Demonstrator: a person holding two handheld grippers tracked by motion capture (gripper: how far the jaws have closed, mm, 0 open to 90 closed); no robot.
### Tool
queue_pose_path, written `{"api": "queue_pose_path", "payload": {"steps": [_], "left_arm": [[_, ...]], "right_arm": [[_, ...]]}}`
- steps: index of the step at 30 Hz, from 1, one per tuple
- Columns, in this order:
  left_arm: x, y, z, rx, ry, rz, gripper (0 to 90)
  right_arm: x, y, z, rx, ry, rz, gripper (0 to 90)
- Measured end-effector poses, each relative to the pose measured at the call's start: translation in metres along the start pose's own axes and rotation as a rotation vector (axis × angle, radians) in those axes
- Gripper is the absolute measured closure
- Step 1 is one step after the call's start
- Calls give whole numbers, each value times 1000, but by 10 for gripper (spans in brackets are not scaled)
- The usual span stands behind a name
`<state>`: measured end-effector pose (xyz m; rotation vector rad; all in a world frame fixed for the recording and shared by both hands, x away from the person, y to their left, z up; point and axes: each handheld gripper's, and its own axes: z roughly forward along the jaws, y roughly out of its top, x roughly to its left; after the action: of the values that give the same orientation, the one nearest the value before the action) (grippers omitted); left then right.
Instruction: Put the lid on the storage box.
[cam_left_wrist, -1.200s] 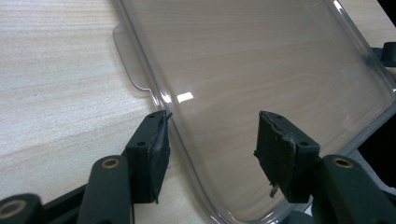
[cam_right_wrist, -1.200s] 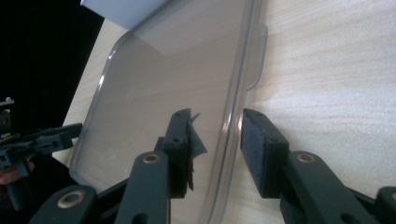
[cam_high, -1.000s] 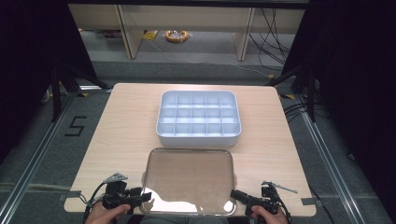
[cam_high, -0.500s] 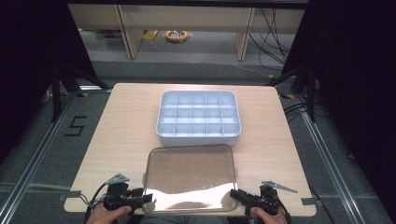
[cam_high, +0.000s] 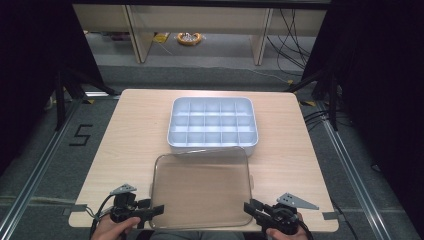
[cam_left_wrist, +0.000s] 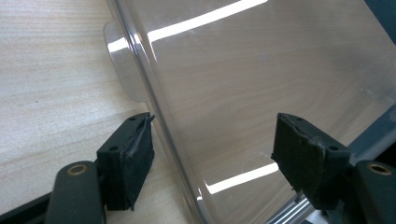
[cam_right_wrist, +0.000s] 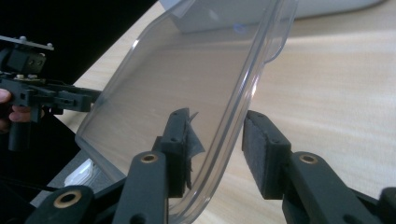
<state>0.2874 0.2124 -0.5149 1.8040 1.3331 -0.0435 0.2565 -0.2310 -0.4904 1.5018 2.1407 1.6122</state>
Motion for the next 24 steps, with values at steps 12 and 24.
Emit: {"api": "queue_pose_path", "payload": {"steps": [12,24], "left_arm": [[5,1,-2,-28,-4,-37,507],[-7,5,-10,-107,14,37,591]], "right_arm": [[-3,2,2,23,-15,-31,636],[-4,1,6,59,-97,-6,632]]}}
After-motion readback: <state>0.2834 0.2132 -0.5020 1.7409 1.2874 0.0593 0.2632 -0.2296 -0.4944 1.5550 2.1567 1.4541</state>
